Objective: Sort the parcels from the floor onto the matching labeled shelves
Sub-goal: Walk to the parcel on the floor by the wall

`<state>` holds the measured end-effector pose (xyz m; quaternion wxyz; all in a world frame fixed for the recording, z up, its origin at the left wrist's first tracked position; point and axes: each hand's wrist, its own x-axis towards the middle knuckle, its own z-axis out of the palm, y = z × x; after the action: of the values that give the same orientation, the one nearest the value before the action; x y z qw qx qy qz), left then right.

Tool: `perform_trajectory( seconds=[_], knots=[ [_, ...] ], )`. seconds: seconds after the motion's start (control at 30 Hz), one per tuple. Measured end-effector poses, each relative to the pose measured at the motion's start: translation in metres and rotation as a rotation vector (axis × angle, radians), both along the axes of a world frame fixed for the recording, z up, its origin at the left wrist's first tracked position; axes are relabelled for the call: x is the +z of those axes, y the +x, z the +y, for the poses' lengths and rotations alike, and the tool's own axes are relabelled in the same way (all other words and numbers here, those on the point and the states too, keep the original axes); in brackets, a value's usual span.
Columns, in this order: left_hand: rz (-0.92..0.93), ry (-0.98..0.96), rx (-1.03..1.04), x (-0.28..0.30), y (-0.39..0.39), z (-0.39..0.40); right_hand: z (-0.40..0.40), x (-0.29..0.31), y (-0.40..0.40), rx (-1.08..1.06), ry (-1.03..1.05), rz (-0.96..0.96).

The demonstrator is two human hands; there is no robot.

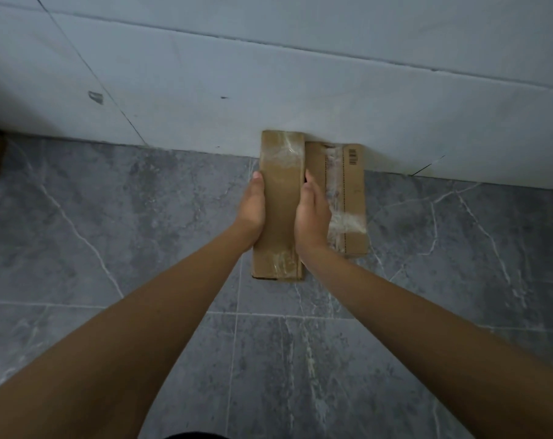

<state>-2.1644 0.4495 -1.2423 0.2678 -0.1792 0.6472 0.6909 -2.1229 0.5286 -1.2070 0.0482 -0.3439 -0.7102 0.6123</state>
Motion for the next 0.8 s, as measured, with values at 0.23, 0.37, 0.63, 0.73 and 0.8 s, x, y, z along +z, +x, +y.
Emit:
perform_trajectory(
  seconds=[0.23,0.37,0.63,0.73,0.8],
  knots=[
    [0.028,-0.001,-0.009,-0.027,-0.004,0.000,-0.001,-0.003,0.000,0.028,0.030,-0.006],
    [0.025,-0.002,-0.022,-0.015,-0.001,-0.001,0.000,-0.006,-0.001,0.027,-0.017,-0.009],
    [-0.014,-0.113,0.005,0.075,0.018,-0.033,-0.025,0.070,0.007,0.161,-0.030,-0.047],
    [-0.064,-0.135,-0.022,0.135,0.033,-0.039,-0.033,0.124,0.023,0.127,-0.114,-0.085],
    [-0.083,-0.158,-0.040,0.187,0.041,-0.042,-0.031,0.177,0.030,0.129,-0.151,-0.126]
  ],
)
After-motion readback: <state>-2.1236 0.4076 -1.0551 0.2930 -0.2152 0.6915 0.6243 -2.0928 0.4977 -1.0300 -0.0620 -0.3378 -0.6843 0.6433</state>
